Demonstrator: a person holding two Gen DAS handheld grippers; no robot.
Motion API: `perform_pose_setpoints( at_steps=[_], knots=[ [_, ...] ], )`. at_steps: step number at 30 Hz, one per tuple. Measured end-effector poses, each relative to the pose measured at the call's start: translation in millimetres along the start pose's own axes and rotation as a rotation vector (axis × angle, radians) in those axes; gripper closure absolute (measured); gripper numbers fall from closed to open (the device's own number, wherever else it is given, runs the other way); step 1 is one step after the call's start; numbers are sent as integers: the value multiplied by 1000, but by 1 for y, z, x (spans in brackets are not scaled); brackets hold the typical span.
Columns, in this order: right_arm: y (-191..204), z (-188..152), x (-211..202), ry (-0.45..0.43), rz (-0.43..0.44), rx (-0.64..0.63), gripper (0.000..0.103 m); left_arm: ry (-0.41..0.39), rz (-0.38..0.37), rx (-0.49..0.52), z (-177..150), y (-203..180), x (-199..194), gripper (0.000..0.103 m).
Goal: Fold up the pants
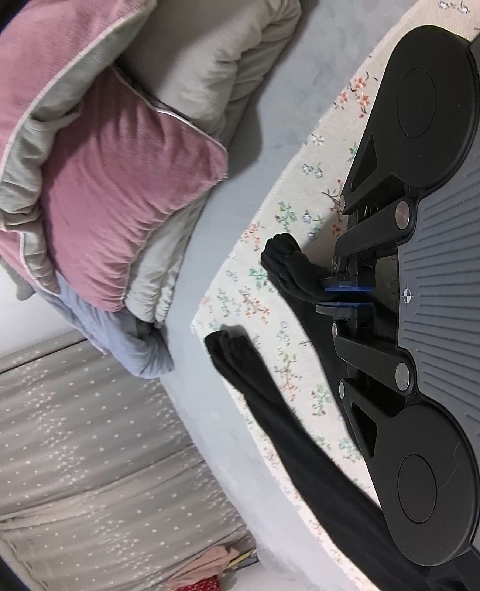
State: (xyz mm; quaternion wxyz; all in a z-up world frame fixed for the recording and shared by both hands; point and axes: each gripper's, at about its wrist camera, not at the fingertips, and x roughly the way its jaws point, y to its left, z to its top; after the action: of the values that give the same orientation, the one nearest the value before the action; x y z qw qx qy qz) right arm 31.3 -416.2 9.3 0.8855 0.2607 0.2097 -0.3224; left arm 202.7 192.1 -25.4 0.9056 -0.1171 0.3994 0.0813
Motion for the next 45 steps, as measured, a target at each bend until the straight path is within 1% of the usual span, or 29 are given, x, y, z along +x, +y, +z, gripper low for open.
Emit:
perform_pose_setpoints(
  at_steps=[4, 6, 10, 12, 14, 16, 19, 22, 24, 27, 30, 31, 33, 34, 35, 36, 37, 38, 39, 40, 42, 44, 45],
  knots=[
    [-3, 6, -13, -24, 3, -1, 100, -33, -43, -63, 0, 18, -24, 84],
    [-7, 9, -21, -35, 12, 5, 100, -32, -64, -80, -3, 28, -33, 84],
    [-17, 12, -36, -26, 26, 3, 100, -16, -78, -79, -15, 37, -48, 84],
    [-20, 5, -38, -3, 7, -26, 100, -24, -77, -78, -20, 39, -57, 84],
    [-28, -2, -37, 35, -7, -32, 100, -42, -63, -70, -21, 40, -65, 84],
    [-34, -7, -38, 63, -1, -29, 100, -60, -43, -63, -22, 42, -71, 84],
    [-34, -13, -39, 77, 9, -62, 100, -45, -20, -87, -21, 49, -70, 84],
    [-32, -18, -34, 118, 24, -71, 100, -30, -8, -100, -23, 52, -68, 84],
    [-31, -19, -37, 120, 38, -77, 100, -27, 9, -78, -27, 47, -68, 84],
    [-28, -20, -50, 90, 42, -92, 100, -6, 47, -36, -33, 36, -64, 83],
    [-30, -23, -49, 115, 27, -96, 100, 14, 66, -13, -37, 33, -60, 82],
    [-31, -24, -47, 129, 21, -95, 100, 19, 69, 6, -37, 32, -59, 81],
    [-33, -25, -47, 137, 12, -92, 100, 32, 76, 41, -38, 32, -58, 66],
    [-32, -25, -49, 134, 3, -106, 100, 35, 84, 32, -37, 35, -58, 62],
    [-30, -26, -49, 132, -7, -123, 99, 31, 91, 9, -36, 40, -61, 54],
    [-28, -27, -49, 136, -23, -145, 95, 21, 91, -10, -35, 45, -64, 45],
    [-27, -28, -47, 147, -36, -156, 93, 7, 91, -24, -33, 50, -68, 40],
    [-27, -30, -45, 156, -51, -163, 91, -14, 104, -35, -32, 53, -74, 30],
    [-27, -31, -44, 161, -59, -167, 88, -44, 126, -38, -31, 54, -81, 25],
    [-27, -31, -44, 157, -69, -168, 87, -72, 150, -31, -29, 54, -86, 24],
    [-27, -29, -48, 127, -85, -176, 78, -129, 195, -2, -27, 50, -94, 20],
    [-25, -27, -53, 86, -129, -195, 53, -175, 223, 38, -27, 39, -101, 18],
    [-24, -26, -56, 61, -156, -212, 44, -192, 230, 64, -26, 32, -102, 16]
  ],
)
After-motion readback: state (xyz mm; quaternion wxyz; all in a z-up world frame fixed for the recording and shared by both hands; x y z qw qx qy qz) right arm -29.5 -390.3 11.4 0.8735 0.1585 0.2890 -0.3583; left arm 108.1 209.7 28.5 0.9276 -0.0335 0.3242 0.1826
